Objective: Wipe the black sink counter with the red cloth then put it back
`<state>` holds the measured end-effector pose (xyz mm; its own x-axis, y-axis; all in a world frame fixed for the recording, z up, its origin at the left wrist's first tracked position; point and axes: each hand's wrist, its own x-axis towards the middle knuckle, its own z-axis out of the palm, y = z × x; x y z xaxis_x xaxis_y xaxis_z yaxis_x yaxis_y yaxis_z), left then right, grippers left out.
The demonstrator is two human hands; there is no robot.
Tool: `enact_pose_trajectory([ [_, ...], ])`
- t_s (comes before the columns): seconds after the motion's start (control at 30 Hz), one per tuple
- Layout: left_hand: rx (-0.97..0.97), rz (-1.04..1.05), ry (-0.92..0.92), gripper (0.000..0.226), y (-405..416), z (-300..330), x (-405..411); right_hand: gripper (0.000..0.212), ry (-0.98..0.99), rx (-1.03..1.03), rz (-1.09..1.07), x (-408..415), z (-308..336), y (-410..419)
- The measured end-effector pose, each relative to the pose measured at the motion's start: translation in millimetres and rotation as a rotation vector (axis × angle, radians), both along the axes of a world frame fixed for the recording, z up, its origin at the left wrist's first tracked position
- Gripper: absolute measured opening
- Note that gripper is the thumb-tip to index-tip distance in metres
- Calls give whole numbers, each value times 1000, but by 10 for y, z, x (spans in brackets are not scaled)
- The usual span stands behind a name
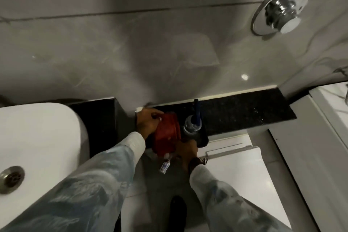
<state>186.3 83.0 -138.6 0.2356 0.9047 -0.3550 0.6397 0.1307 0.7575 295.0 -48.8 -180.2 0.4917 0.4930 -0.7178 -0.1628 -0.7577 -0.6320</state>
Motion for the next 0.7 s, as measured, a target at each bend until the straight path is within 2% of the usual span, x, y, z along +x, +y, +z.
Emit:
enact_pose_trajectory([
  [0.07,1,-7,28,30,132,-179,29,31,-29,-16,30,32,-82,132],
  [0.13,-16,-11,63,35,185,-287,30,36,-65,-54,62,29,-108,187],
  [0.27,-48,-27,66,42,185,-307,15,30,-174,-89,87,22,-53,141],
  [0.37,22,-99,105,39,92,-93,-94,28,-263,-131,127,-15,127,-12],
  [0.43,99,-169,121,35,19,161,-210,31,-328,-127,168,-73,332,-121],
  [0.6,421,-427,205,34,-205,1176,-730,43,-512,-44,267,-422,1311,-332],
  [0.7,672,-403,173,36,-340,1974,-1023,42,-750,126,305,-586,2135,-313],
])
